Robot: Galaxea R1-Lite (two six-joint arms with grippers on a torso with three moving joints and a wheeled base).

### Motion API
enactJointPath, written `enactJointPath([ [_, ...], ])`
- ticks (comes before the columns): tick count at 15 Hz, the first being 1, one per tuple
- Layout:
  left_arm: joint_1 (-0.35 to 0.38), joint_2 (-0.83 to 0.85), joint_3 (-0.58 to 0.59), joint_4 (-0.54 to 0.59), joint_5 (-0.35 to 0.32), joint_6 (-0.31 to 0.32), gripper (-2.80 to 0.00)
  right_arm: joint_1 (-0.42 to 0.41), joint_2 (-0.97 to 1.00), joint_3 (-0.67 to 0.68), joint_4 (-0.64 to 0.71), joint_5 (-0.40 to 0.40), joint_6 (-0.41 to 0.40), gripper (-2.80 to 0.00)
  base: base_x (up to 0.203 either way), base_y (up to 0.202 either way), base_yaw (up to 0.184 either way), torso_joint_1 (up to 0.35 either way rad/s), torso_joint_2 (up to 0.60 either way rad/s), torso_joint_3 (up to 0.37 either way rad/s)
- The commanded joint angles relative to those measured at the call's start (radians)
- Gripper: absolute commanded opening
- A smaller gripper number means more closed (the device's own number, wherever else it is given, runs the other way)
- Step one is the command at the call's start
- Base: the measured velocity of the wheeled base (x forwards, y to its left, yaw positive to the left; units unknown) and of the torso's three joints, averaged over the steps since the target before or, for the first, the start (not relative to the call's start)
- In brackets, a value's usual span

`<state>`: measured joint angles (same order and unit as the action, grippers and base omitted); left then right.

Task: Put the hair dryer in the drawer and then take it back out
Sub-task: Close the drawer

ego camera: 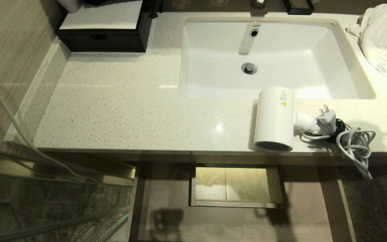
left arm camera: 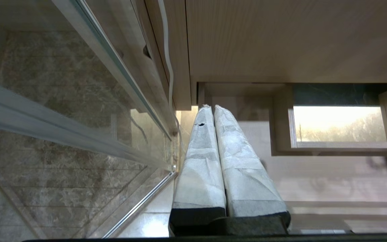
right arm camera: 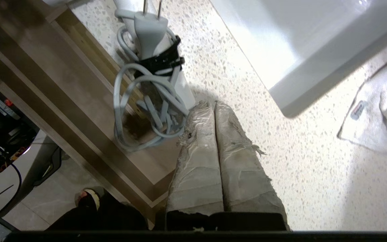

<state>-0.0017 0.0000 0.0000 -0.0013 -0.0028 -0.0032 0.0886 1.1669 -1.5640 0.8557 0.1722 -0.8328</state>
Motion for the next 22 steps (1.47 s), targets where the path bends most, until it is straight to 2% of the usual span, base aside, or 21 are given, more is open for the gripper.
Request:
enactJointPath([
  [1, 0.0, 0.0, 0.0, 0.0, 0.0, -0.001, -2.8, -0.071, -0.074, 0.029, -0.001, -0.01, -0.006, -2.8, 0.0, 0.0, 0.0, -0.183, 0.1, -0.105],
  [3, 0.0, 0.0, 0.0, 0.0, 0.0, 0.0, -2.8, -0.116, -0.12, 0.061, -0.028, -0.037, 0.023, -2.8, 0.0, 0.0, 0.0, -0.277, 0.13, -0.14],
  [5, 0.0, 0.0, 0.001, 0.0, 0.0, -0.001, -2.8, -0.131, -0.147, 0.088, -0.082, -0.039, 0.12, -2.8, 0.0, 0.0, 0.0, -0.311, 0.12, -0.179],
  [6, 0.0, 0.0, 0.001, 0.0, 0.0, 0.0, -2.8, -0.142, -0.163, 0.121, -0.123, -0.04, 0.181, -2.8, 0.0, 0.0, 0.0, -0.305, 0.11, -0.184],
  [8, 0.0, 0.0, 0.002, 0.0, 0.0, 0.0, -2.8, -0.149, -0.201, 0.218, -0.22, -0.04, 0.25, -2.8, 0.0, 0.0, 0.0, -0.308, 0.09, -0.21],
  [11, 0.0, 0.0, 0.0, 0.0, 0.0, 0.0, -2.8, -0.154, -0.26, 0.331, -0.363, -0.055, 0.306, -2.8, 0.0, 0.0, 0.0, -0.29, 0.06, -0.232],
  [15, 0.0, 0.0, 0.0, 0.0, 0.0, -0.001, -2.8, -0.154, -0.276, 0.345, -0.379, -0.143, 0.391, -2.8, 0.0, 0.0, 0.0, -0.269, 0.03, -0.254],
  [17, -0.001, 0.0, 0.0, 0.0, 0.0, 0.0, -2.8, -0.153, -0.268, 0.346, -0.379, -0.228, 0.471, -2.8, 0.0, 0.0, 0.0, -0.245, -0.02, -0.276],
  [22, 0.0, 0.0, 0.001, 0.0, 0.0, -0.001, -2.8, -0.152, -0.261, 0.364, -0.423, -0.249, 0.482, -2.8, 0.0, 0.0, 0.0, -0.224, -0.07, -0.299],
])
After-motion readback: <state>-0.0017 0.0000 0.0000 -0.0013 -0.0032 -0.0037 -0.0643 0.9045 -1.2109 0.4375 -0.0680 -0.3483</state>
